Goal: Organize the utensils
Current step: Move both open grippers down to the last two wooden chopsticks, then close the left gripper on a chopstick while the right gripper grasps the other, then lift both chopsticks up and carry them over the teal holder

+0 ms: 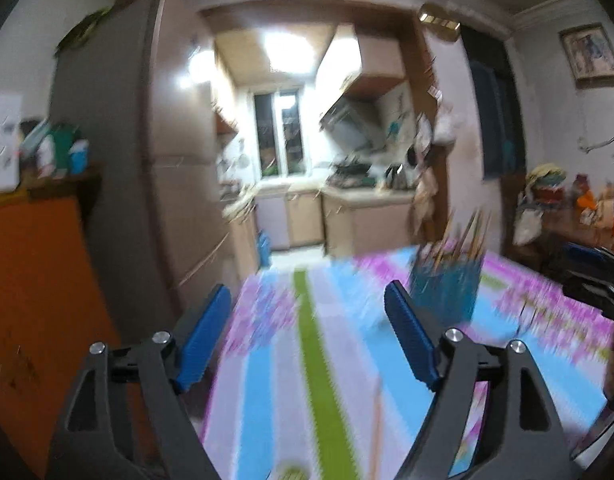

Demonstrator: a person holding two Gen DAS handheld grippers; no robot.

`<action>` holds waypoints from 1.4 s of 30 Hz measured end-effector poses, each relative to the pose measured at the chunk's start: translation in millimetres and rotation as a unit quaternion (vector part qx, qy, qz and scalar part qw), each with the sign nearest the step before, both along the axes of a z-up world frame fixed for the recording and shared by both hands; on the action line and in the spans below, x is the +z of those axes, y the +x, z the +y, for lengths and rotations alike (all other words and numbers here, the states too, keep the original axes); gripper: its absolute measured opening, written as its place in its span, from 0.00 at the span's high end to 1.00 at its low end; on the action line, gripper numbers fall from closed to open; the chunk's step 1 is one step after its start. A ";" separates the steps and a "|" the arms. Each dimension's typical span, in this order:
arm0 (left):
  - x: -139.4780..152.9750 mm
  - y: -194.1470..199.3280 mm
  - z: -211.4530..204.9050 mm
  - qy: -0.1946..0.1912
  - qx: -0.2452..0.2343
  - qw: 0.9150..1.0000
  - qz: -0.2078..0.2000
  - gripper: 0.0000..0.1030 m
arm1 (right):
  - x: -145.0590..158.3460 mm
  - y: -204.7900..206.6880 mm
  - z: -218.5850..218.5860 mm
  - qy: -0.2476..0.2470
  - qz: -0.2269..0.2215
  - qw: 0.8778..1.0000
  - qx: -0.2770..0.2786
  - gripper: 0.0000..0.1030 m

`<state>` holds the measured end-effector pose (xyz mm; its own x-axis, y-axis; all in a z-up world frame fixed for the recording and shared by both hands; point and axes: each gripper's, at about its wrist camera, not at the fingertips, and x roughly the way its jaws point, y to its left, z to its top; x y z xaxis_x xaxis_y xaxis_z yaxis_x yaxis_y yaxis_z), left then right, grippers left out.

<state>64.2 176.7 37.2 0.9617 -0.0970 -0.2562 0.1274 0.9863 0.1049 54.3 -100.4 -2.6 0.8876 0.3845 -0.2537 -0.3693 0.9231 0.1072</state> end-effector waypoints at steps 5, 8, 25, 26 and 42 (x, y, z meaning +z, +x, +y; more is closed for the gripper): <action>-81.6 -22.9 21.7 -0.007 -0.018 0.996 0.090 0.26 | -89.8 -31.2 29.1 0.001 0.107 0.994 -0.003 0.48; -115.0 -32.2 13.5 0.003 -0.038 0.993 0.113 0.26 | -124.5 -43.0 39.6 -0.011 0.143 0.990 -0.011 0.54; -168.2 -52.1 -6.2 -0.005 -0.111 0.986 0.123 0.65 | -136.2 -43.9 85.2 -0.066 0.103 0.992 -0.039 0.86; -169.4 -52.5 -7.9 -0.004 -0.112 0.986 0.122 0.67 | -135.7 -43.9 84.1 -0.065 0.105 0.992 -0.039 0.86; -179.4 -55.8 -29.2 -0.014 -0.121 0.985 0.118 0.90 | -141.2 -52.4 57.6 -0.049 0.088 0.994 -0.038 0.90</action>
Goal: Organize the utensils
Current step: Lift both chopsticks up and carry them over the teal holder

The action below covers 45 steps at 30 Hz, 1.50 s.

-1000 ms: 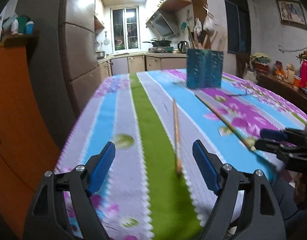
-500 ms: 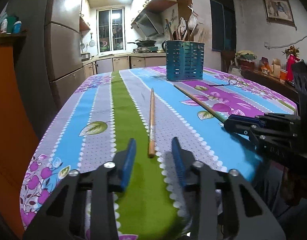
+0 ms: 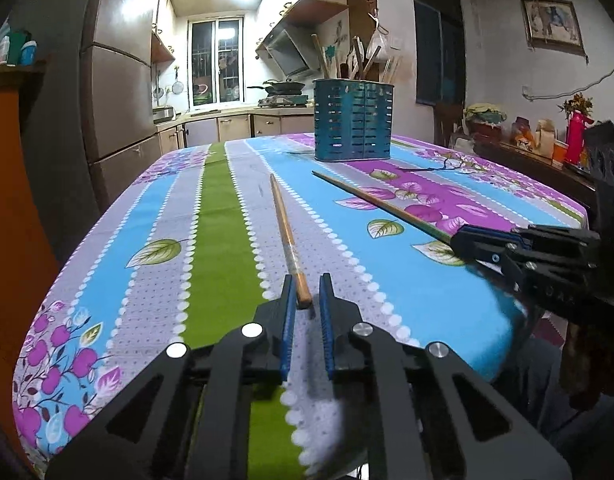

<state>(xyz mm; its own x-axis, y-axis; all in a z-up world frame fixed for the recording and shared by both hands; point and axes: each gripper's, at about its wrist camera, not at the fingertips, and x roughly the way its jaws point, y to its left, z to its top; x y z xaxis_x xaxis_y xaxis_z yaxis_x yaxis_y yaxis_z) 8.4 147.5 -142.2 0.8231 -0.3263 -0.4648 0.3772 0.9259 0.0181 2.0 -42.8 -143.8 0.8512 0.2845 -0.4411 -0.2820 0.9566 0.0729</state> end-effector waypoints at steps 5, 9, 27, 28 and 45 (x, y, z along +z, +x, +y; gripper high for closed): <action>-2.1 4.6 -2.3 0.002 0.010 1.000 -0.011 0.89 | -0.7 -0.3 1.3 -0.003 -0.007 1.000 -0.001 0.90; -2.8 2.7 -4.9 0.004 0.016 1.000 -0.019 0.89 | -0.9 -1.4 2.4 -0.008 -0.008 1.000 -0.003 0.89; 33.3 -14.9 -32.1 0.010 0.031 0.998 -0.062 0.95 | 30.3 -22.2 -22.2 0.021 -0.049 0.999 -0.005 0.93; 42.5 -17.0 -34.8 0.007 0.028 0.997 -0.071 0.95 | 36.6 -25.7 -26.6 0.021 -0.057 0.998 -0.006 0.93; 171.7 30.8 -85.3 -0.037 -0.005 0.987 -0.159 0.95 | 159.9 5.4 -93.3 0.003 -0.141 0.989 0.040 0.93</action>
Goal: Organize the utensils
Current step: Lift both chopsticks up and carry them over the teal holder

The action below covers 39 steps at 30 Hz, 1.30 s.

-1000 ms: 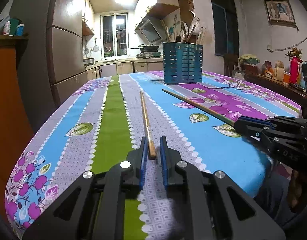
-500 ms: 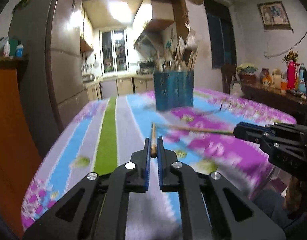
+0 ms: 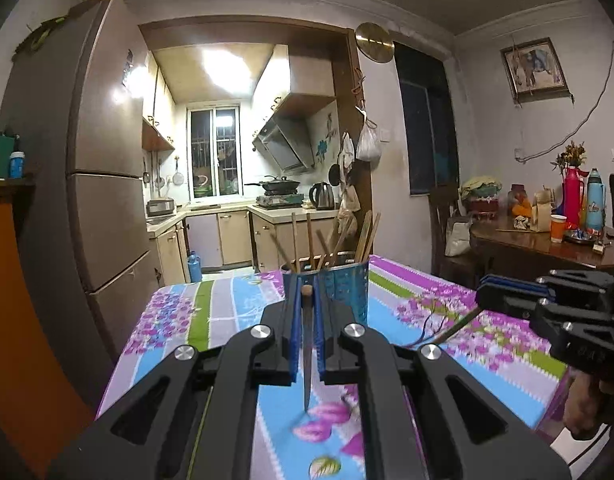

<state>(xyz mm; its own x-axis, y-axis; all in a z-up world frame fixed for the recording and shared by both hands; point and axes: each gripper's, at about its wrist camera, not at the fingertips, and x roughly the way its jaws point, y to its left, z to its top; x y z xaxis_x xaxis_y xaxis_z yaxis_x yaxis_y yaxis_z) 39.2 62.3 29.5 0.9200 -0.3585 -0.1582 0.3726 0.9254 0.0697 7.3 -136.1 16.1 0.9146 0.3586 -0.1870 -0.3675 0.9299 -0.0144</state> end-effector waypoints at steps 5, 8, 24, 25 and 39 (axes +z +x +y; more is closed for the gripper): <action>16.4 15.8 -13.3 0.002 -0.007 1.000 0.013 0.95 | 16.3 27.1 -17.0 0.010 0.018 1.000 0.008 0.93; 17.2 19.5 -15.5 -0.002 -0.007 1.000 0.017 0.95 | 31.0 31.5 -24.7 0.010 0.014 1.000 0.012 0.93; 26.2 30.3 -33.3 -0.005 -0.016 0.999 0.044 0.95 | 54.7 37.7 -54.6 0.004 -0.001 1.000 0.016 0.93; 25.6 32.6 -33.5 -0.005 -0.016 0.999 0.051 0.95 | 53.0 39.9 -56.6 0.008 0.000 1.000 0.015 0.93; 44.1 35.2 -47.2 -0.010 -0.016 0.999 0.046 0.95 | 63.8 57.5 -59.4 0.031 -0.019 0.999 0.012 0.93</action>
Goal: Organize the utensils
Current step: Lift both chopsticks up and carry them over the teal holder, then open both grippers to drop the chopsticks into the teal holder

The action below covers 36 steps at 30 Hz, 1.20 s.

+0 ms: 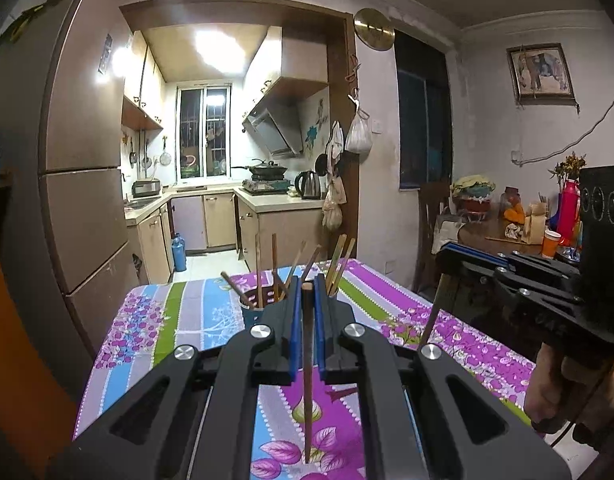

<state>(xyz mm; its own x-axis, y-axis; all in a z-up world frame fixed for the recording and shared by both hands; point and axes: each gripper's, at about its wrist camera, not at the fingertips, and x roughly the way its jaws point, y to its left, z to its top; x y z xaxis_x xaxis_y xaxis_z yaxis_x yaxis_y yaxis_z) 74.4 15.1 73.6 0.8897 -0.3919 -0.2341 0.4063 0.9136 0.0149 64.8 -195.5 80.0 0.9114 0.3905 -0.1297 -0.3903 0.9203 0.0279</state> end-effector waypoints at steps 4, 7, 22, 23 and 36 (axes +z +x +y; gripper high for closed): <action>8.2 4.8 -3.1 -0.003 0.001 1.000 -0.006 0.95 | 12.2 4.2 1.3 -0.004 -0.009 1.000 0.000 0.93; 15.9 8.6 -4.4 -0.004 0.002 1.000 -0.013 0.95 | 22.1 8.3 0.7 -0.007 -0.017 1.000 -0.002 0.93; 64.8 36.8 -4.8 -0.024 0.014 0.998 -0.053 0.95 | 73.6 41.4 -1.2 -0.015 -0.047 0.999 -0.005 0.93; 68.9 40.4 -5.3 -0.025 0.016 0.998 -0.056 0.95 | 77.8 45.3 -1.9 -0.015 -0.049 0.999 -0.005 0.93; 123.6 71.1 0.8 -0.046 0.033 0.994 -0.098 0.95 | 136.7 86.3 -17.0 0.007 -0.079 0.997 -0.012 0.93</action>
